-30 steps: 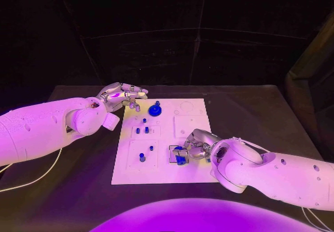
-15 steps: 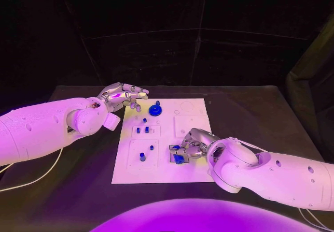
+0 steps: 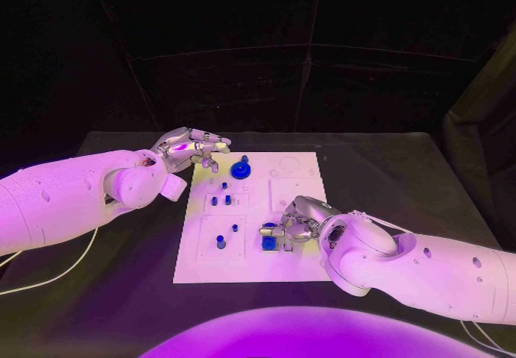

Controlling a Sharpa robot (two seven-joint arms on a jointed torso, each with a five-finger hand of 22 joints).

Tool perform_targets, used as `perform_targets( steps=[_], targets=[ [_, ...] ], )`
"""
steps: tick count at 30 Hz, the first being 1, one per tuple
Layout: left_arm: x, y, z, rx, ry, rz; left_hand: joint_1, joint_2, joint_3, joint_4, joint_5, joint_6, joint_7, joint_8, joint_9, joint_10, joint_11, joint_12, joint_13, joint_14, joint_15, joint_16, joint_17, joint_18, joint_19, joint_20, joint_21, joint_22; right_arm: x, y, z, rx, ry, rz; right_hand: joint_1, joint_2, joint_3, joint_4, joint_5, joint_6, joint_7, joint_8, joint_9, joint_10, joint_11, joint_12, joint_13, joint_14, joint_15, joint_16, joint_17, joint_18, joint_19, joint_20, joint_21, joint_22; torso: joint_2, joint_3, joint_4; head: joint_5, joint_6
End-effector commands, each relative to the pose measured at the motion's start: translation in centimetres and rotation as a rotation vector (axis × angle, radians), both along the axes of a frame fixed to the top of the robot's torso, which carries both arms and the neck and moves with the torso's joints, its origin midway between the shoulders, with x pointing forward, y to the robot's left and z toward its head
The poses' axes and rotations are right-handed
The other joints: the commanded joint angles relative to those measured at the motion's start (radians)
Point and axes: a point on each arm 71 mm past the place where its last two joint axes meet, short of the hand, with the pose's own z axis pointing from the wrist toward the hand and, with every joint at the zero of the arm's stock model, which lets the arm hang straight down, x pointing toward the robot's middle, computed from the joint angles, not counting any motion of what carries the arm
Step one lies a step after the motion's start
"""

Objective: Assemble the parts on the task board

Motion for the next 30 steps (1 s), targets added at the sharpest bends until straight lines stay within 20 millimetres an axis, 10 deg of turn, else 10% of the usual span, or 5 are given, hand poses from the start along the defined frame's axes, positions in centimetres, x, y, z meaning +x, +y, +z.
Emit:
perform_targets(
  steps=[1, 9, 14, 30],
  targets=[
    [-0.02, -0.15, 0.13, -0.005, -0.002, -0.014, 0.003, -0.002, 0.001, -0.006, 0.003, -0.007, -0.003, 0.006, -0.001, -0.009, 0.000, 0.005, -0.001, -0.009, -0.001, -0.004, -0.001, 0.012, 0.003, 0.004, -0.005, -0.001, 0.16, -0.06, 0.13, -0.012, -0.021, 0.004, -0.029, -0.038, 0.025, 0.001, -0.022, -0.005, 0.005, -0.009, 0.002, -0.014, 0.000, -0.016, -0.010, 0.040, 0.000, -0.011, -0.010, -0.003, -0.005, 0.003, -0.008, -0.009, 0.000, 0.0004, -0.0018, 0.000, 0.001],
    [-0.02, -0.14, 0.11, -0.004, 0.000, -0.015, 0.003, -0.002, 0.001, -0.007, 0.003, -0.007, -0.003, 0.006, -0.001, -0.009, 0.000, 0.005, -0.001, -0.009, 0.000, -0.004, -0.002, 0.012, 0.003, 0.004, -0.005, -0.001, 0.09, -0.23, 0.25, -0.012, -0.031, 0.017, -0.015, -0.032, 0.059, -0.002, -0.001, -0.011, 0.007, -0.012, 0.004, -0.020, 0.002, -0.027, -0.015, 0.039, 0.002, -0.018, -0.016, -0.001, -0.009, 0.004, -0.013, -0.019, -0.001, 0.0012, -0.0016, -0.002, 0.001],
    [0.00, -0.10, 0.10, -0.004, 0.001, -0.015, 0.003, -0.002, 0.001, -0.007, 0.003, -0.007, -0.003, 0.006, -0.001, -0.009, 0.000, 0.005, -0.001, -0.009, 0.000, -0.004, -0.002, 0.012, 0.003, 0.004, -0.005, -0.001, -0.31, -0.08, 0.66, 0.013, -0.048, 0.069, 0.139, 0.001, 0.088, -0.062, 0.087, -0.012, 0.007, -0.013, 0.010, -0.020, 0.002, -0.026, -0.009, 0.040, 0.002, -0.022, -0.016, -0.001, -0.011, 0.004, -0.017, -0.023, -0.001, 0.0018, -0.0020, -0.001, 0.001],
    [0.27, 0.44, 0.02, 0.004, 0.001, 0.000, 0.003, -0.002, 0.001, -0.007, 0.003, -0.007, -0.003, 0.006, -0.001, -0.009, 0.000, 0.005, -0.001, -0.009, 0.000, -0.004, -0.002, 0.012, 0.003, 0.004, -0.005, -0.001, -0.26, -0.60, 0.88, 0.001, -0.086, 0.074, 0.167, 0.000, 0.073, -0.079, 0.076, -0.011, 0.007, -0.012, 0.013, -0.017, 0.002, -0.021, -0.004, 0.041, 0.002, -0.021, -0.014, -0.001, -0.009, 0.005, -0.017, -0.019, 0.000, 0.0007, -0.0005, -0.005, 0.001]
  ],
)
